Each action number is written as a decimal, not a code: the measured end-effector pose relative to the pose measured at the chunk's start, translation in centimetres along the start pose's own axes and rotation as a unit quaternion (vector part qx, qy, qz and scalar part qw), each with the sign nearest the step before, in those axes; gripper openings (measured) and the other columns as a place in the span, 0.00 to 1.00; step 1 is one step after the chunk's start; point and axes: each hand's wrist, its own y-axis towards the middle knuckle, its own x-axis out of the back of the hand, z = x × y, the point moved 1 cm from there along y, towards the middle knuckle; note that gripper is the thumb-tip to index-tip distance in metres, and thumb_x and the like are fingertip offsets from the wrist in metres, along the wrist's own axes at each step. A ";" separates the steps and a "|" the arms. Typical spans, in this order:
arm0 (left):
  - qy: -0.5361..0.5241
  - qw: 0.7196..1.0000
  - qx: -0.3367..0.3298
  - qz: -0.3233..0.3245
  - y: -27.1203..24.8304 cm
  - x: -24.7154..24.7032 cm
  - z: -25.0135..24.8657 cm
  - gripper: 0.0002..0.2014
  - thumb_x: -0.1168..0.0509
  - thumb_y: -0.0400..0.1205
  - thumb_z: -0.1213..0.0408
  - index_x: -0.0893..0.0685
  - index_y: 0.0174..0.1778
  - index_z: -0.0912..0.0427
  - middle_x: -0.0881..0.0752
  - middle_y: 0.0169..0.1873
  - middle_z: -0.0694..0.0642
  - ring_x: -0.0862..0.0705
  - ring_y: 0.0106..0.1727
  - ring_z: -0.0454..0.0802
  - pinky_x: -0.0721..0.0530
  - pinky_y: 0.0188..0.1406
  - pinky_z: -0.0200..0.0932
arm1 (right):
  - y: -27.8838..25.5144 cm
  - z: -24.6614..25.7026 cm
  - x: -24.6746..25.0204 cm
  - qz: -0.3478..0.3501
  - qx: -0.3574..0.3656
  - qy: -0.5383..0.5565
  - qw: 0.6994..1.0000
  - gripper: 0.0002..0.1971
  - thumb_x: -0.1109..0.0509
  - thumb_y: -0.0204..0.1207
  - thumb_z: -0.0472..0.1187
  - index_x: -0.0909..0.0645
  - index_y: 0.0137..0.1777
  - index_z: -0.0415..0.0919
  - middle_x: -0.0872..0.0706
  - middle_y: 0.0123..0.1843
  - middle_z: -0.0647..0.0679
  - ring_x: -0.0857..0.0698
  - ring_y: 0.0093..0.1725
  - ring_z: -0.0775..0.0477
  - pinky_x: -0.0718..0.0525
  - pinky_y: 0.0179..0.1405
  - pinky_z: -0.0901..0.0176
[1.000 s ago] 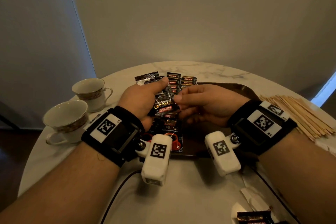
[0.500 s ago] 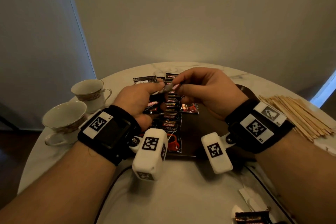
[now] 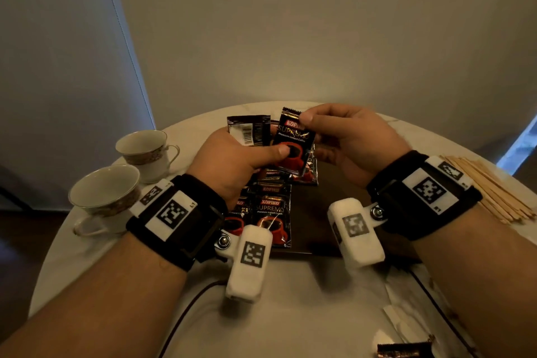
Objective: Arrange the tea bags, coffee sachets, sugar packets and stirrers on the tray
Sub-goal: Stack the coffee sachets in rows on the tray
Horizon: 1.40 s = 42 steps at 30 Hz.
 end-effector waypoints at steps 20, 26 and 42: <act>-0.027 0.997 0.042 -0.063 0.5 -0.1 0.6 0.12 0.20 0.75 0.69 0.09 0.53 0.66 0.06 0.43 0.62 0.08 0.41 0.54 0.14 0.32 0.44 | 0.1 -0.9 0.0 -0.059 -0.076 -0.044 0.994 0.04 0.27 0.79 0.28 0.14 0.48 0.36 0.11 0.35 0.46 0.13 0.31 0.52 0.11 0.34 0.59; -0.056 0.991 0.063 -0.100 0.8 0.2 0.8 0.11 0.21 0.78 0.64 0.08 0.53 0.64 0.10 0.33 0.55 0.13 0.33 0.48 0.18 0.26 0.40 | 0.5 -2.7 2.2 -0.150 -0.195 -0.064 0.967 0.05 0.29 0.81 0.31 0.15 0.54 0.37 0.13 0.39 0.45 0.17 0.33 0.51 0.20 0.31 0.61; -0.055 0.989 0.082 -0.107 0.6 0.3 0.5 0.05 0.22 0.79 0.65 0.07 0.48 0.60 0.09 0.35 0.57 0.12 0.34 0.49 0.17 0.28 0.42 | 0.8 -3.6 2.6 -0.121 -0.270 -0.114 0.948 0.06 0.29 0.83 0.34 0.14 0.58 0.34 0.11 0.41 0.42 0.13 0.40 0.48 0.13 0.40 0.59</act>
